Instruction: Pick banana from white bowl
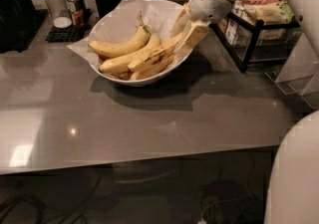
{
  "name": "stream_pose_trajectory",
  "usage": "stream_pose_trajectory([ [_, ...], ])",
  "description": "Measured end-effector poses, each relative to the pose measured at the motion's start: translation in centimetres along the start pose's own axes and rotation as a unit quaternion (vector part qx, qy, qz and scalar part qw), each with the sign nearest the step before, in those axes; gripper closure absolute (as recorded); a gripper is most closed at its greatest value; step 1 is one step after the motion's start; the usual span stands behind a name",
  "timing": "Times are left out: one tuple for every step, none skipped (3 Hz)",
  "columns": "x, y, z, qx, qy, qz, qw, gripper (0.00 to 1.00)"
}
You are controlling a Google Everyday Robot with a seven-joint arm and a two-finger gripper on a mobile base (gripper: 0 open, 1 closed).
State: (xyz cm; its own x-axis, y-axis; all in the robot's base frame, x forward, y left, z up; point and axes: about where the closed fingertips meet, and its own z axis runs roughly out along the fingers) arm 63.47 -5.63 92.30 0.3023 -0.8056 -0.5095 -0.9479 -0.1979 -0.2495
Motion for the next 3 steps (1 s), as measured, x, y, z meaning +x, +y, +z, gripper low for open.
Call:
stream_pose_trajectory([
  [-2.0, 0.4, -2.9, 0.041, -0.036, -0.032, 0.998, 1.0],
  [-3.8, 2.2, -5.2, 0.072, -0.073, -0.046, 0.9937, 1.0],
  [-4.9, 5.6, -6.3, 0.092, -0.115, -0.036, 0.9885, 1.0],
])
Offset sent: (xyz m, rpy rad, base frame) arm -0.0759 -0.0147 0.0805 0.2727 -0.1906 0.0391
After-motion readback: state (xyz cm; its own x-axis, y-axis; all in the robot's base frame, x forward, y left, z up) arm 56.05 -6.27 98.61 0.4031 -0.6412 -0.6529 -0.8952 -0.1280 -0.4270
